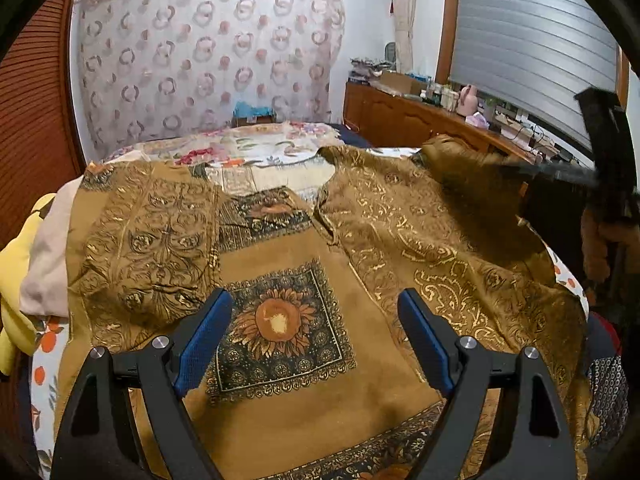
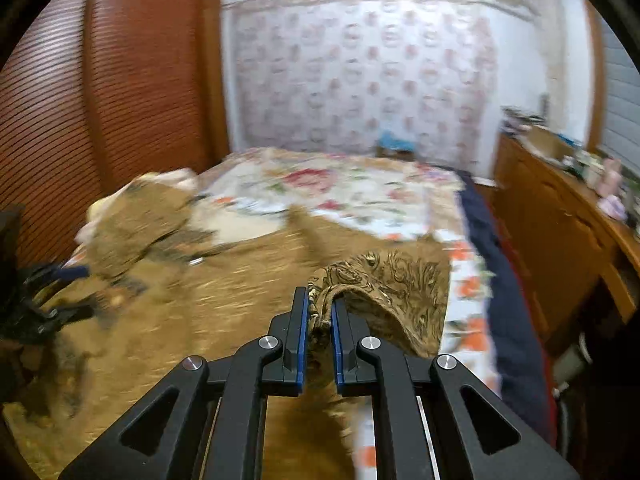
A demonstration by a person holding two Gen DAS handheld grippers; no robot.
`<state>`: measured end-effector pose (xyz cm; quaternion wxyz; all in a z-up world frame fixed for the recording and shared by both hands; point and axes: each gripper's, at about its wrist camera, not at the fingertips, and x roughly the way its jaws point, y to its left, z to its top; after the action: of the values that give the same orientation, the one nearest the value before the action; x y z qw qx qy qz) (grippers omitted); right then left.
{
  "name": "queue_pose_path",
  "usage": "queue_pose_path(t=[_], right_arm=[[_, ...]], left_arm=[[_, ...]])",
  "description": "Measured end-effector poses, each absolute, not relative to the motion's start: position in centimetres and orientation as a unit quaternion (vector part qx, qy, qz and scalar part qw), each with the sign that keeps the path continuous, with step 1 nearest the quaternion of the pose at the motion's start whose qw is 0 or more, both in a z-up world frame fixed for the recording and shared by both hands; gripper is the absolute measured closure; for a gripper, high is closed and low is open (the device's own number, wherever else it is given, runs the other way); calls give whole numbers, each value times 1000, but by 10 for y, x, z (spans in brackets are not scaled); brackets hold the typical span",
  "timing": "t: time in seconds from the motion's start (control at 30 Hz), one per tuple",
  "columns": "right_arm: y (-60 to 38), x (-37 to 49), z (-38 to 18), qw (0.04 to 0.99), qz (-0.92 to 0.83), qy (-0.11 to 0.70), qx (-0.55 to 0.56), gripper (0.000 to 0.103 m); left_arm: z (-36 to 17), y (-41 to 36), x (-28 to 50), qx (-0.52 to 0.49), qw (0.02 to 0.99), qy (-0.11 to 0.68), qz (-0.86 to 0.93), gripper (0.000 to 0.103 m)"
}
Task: Fold small clothes
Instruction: 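Grasp the other sleeve with the right gripper and fold it over the body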
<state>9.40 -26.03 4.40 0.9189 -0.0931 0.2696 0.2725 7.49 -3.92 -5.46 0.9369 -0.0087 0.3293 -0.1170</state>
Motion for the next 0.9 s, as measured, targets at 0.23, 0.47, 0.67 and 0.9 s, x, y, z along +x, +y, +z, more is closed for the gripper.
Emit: queue_pose_path(t=[0.23,0.47,0.67,0.9], right_arm=[[-255,93,18,904,287,301,-103,54],[-266,120,19,912,243,321,-75,53],[-281,172,-5,902,197,384,-18,53],[-277,203,-14,895,200,399,14,53]], left_arm=[[-51,-41,72,-6,938,325,-117,18],[-51,-42,71,-9,939,323,-119,18],[-53,-43,70,-9,938,324,-119,18],[-55,-42,70,-9,938,326,-118,18]])
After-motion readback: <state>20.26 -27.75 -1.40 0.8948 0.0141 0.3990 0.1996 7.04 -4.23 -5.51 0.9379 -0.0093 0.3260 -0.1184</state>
